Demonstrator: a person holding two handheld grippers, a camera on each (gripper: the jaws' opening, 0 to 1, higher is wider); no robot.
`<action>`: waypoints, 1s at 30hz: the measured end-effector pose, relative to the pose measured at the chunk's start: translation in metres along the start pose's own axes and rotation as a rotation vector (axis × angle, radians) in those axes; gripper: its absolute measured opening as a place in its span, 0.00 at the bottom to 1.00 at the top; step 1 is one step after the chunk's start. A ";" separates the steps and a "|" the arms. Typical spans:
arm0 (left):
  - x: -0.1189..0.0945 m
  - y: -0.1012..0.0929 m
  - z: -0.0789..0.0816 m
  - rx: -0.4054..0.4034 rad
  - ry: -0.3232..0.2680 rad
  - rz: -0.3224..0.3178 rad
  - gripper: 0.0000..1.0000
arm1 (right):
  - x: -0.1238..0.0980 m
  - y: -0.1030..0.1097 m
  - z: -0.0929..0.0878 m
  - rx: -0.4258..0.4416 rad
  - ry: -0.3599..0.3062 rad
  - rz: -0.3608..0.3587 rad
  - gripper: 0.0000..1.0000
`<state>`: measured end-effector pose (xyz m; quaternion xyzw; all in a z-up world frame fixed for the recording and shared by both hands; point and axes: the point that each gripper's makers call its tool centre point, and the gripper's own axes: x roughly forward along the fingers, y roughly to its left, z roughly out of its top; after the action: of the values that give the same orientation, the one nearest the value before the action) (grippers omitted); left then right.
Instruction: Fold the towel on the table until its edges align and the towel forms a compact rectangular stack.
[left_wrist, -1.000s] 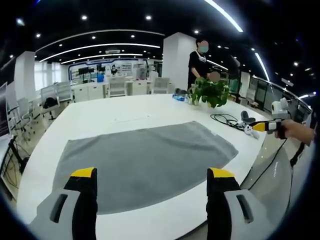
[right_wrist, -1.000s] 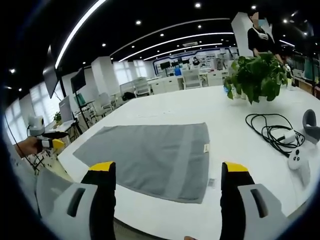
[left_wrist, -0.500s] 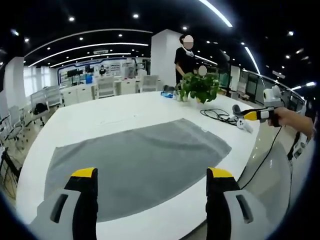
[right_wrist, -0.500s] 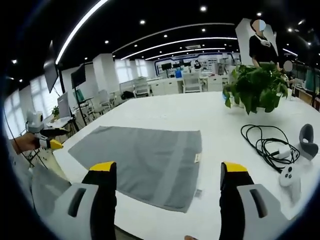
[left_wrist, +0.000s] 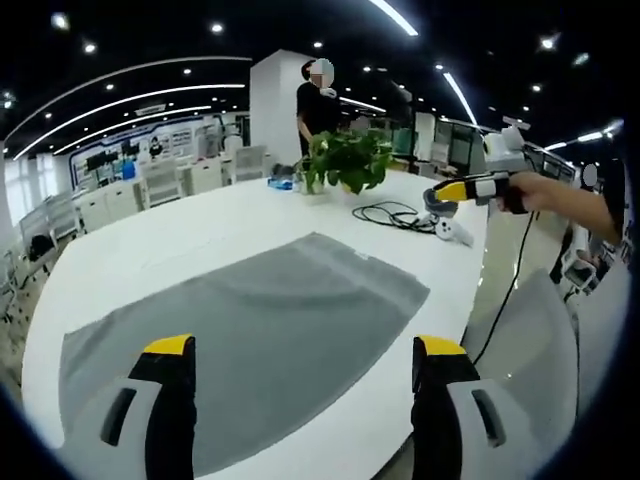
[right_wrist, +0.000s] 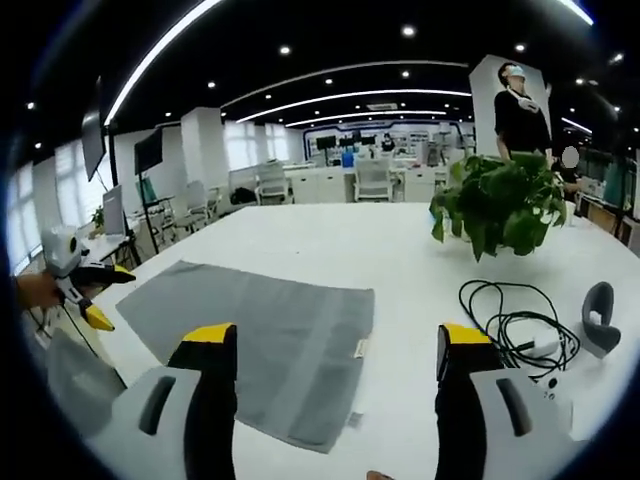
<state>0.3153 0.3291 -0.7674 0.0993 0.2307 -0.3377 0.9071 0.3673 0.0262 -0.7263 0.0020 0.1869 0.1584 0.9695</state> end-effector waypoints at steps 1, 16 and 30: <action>0.003 -0.003 0.002 0.016 0.000 -0.004 0.89 | 0.002 -0.003 0.002 -0.013 0.000 -0.012 0.79; 0.062 -0.075 0.025 0.146 0.000 -0.177 0.86 | 0.030 -0.029 0.023 -0.008 -0.018 0.017 0.77; 0.114 -0.106 0.022 0.200 0.045 -0.223 0.81 | 0.052 -0.054 0.063 -0.044 -0.067 0.080 0.75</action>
<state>0.3292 0.1769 -0.8062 0.1706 0.2260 -0.4552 0.8442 0.4526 -0.0056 -0.6895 -0.0064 0.1506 0.2012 0.9679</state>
